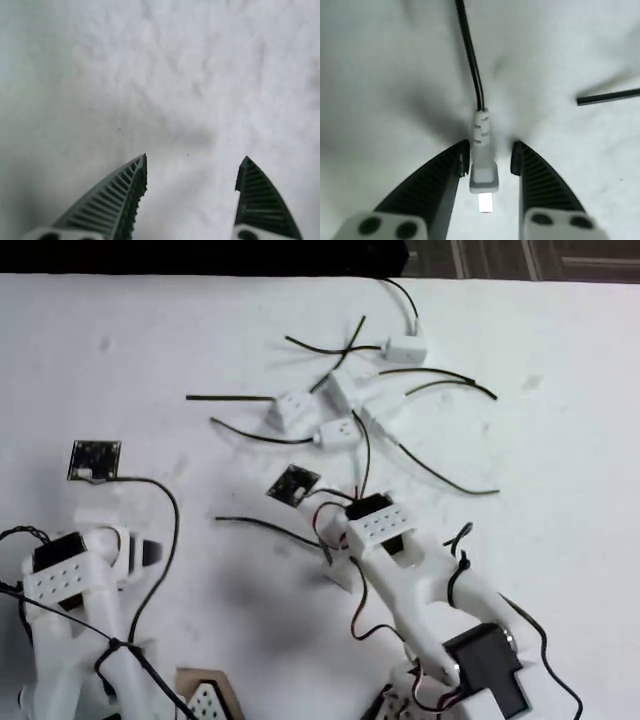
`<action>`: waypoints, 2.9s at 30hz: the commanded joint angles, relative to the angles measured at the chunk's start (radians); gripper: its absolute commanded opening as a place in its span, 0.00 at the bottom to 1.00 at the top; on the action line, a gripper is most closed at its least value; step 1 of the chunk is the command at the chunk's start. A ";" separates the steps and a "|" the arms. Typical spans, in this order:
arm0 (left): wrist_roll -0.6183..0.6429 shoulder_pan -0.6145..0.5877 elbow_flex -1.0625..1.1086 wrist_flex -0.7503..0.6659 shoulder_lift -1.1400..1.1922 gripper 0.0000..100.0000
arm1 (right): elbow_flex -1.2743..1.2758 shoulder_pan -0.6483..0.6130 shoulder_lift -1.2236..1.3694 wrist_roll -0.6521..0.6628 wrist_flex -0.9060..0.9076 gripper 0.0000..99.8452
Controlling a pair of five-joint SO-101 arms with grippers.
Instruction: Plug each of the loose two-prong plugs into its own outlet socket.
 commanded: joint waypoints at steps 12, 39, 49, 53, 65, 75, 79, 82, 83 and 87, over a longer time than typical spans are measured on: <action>-0.009 -0.002 -0.003 -0.018 -0.027 0.29 | -0.017 -0.041 -0.045 -0.006 0.039 0.02; -0.150 0.503 -0.299 0.278 -0.406 0.29 | 0.164 0.526 -1.040 -0.586 -0.102 0.02; -0.318 0.704 -0.819 0.405 0.214 0.29 | 0.206 0.621 -0.969 -0.595 -0.168 0.02; -0.416 0.760 -1.049 0.399 0.475 0.29 | 0.247 0.622 -0.940 -0.595 -0.222 0.02; -0.457 0.835 -1.568 0.377 1.106 0.29 | 0.285 0.622 -0.937 -0.592 -0.263 0.02; -0.454 0.837 -1.830 0.284 1.460 0.29 | 0.287 0.622 -0.934 -0.586 -0.259 0.02; -0.453 0.837 -1.952 0.285 1.570 0.29 | 0.287 0.622 -0.934 -0.586 -0.259 0.02; -0.404 0.837 -2.039 0.285 1.656 0.29 | 0.287 0.622 -0.934 -0.586 -0.259 0.02; -0.387 0.837 -2.064 0.290 1.682 0.28 | 0.287 0.622 -0.934 -0.586 -0.259 0.02; -0.393 0.837 -2.134 0.333 1.755 0.17 | 0.288 0.622 -0.934 -0.586 -0.257 0.02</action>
